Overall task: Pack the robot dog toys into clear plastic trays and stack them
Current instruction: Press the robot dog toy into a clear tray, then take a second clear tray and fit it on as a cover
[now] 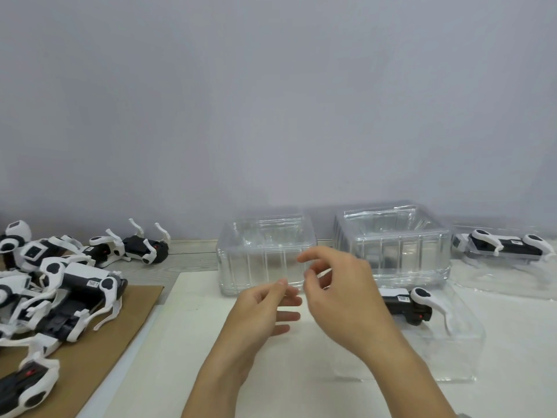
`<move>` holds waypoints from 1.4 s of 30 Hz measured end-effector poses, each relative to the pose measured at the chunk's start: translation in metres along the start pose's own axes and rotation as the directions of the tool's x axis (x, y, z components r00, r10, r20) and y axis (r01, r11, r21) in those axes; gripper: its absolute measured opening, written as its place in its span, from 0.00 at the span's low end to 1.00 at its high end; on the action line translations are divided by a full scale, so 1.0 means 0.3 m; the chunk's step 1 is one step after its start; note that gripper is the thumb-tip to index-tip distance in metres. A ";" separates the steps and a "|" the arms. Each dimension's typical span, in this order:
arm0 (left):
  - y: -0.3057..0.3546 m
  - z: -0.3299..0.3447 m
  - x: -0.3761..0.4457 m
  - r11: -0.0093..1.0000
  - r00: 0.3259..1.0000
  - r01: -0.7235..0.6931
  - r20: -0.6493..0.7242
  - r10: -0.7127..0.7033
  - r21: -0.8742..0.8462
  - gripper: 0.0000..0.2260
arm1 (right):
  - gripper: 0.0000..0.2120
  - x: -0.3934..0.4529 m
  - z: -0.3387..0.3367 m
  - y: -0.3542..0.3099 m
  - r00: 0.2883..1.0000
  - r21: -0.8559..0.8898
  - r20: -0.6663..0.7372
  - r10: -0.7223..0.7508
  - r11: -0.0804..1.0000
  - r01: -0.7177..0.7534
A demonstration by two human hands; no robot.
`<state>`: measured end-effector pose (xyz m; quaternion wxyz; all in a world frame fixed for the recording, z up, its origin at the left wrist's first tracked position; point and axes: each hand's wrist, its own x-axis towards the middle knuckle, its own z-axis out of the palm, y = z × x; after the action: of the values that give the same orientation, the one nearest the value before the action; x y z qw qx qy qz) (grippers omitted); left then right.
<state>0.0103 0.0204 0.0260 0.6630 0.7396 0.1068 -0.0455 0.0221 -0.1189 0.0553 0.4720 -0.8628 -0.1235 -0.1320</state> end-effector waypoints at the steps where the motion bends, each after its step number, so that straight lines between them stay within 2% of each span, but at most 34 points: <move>1: -0.002 -0.004 0.002 1.000 0.999 -0.001 -0.052 0.001 0.007 0.15 | 0.11 -0.005 0.012 0.002 0.998 -0.010 0.064 0.012 1.000 -0.011; 3: -0.004 -0.012 0.005 1.000 0.991 -0.002 -0.136 0.002 -0.004 0.14 | 0.12 -0.017 0.034 0.012 0.981 -0.044 0.189 0.043 0.998 -0.036; 5: -0.007 -0.016 0.007 1.000 0.984 -0.009 -0.177 0.007 -0.011 0.12 | 0.15 -0.025 0.044 0.017 0.966 -0.086 0.251 0.069 0.995 -0.048; 12: -0.020 -0.015 0.014 1.000 0.984 -0.001 -0.181 0.002 0.004 0.10 | 0.17 -0.019 0.015 0.020 0.953 -0.133 0.293 0.075 0.990 -0.037; 15: -0.022 -0.016 0.016 1.000 0.980 -0.001 -0.197 0.001 0.001 0.10 | 0.17 -0.008 -0.036 0.037 0.950 -0.185 0.276 0.148 0.978 -0.099; 20: -0.024 -0.018 0.018 1.000 0.978 0.009 -0.210 -0.008 0.003 0.09 | 0.16 0.009 -0.139 0.077 0.941 -0.232 0.163 0.295 0.939 -0.254; 23: -0.024 -0.020 0.018 1.000 0.975 0.007 -0.223 -0.006 0.003 0.09 | 0.13 0.018 -0.195 0.123 0.925 -0.255 0.020 0.379 0.897 -0.362; 27: -0.026 -0.020 0.019 1.000 0.971 0.003 -0.239 -0.001 0.008 0.09 | 0.15 0.009 -0.235 0.186 0.851 -0.245 -0.247 0.463 0.820 -0.517; 30: -0.028 -0.021 0.018 1.000 0.968 0.000 -0.252 0.004 0.016 0.09 | 0.17 0.000 -0.235 0.220 0.793 -0.277 -0.379 0.477 0.759 -0.589; 33: -0.029 -0.023 0.019 1.000 0.964 -0.005 -0.266 0.009 0.016 0.08 | 0.16 0.000 -0.227 0.224 0.793 -0.203 -0.430 0.431 0.810 -0.550; 37: -0.036 -0.024 0.024 0.999 0.954 -0.026 -0.299 0.032 0.024 0.08 | 0.14 0.009 -0.190 0.202 0.844 -0.124 -0.461 0.275 0.922 -0.368; 39: -0.043 -0.027 0.030 0.999 0.944 -0.042 -0.326 0.050 0.030 0.06 | 0.13 0.018 -0.161 0.190 0.904 -0.095 -0.389 0.176 0.969 -0.230; 42: -0.052 -0.032 0.039 0.998 0.926 -0.056 -0.374 0.057 0.013 0.05 | 0.16 0.017 -0.104 0.166 0.988 -0.014 -0.128 0.088 0.996 -0.091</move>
<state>0.0175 0.0326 0.0095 0.6306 0.7383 0.2098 0.1151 0.0404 -0.1710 0.0344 0.4756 -0.8621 -0.0531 -0.1667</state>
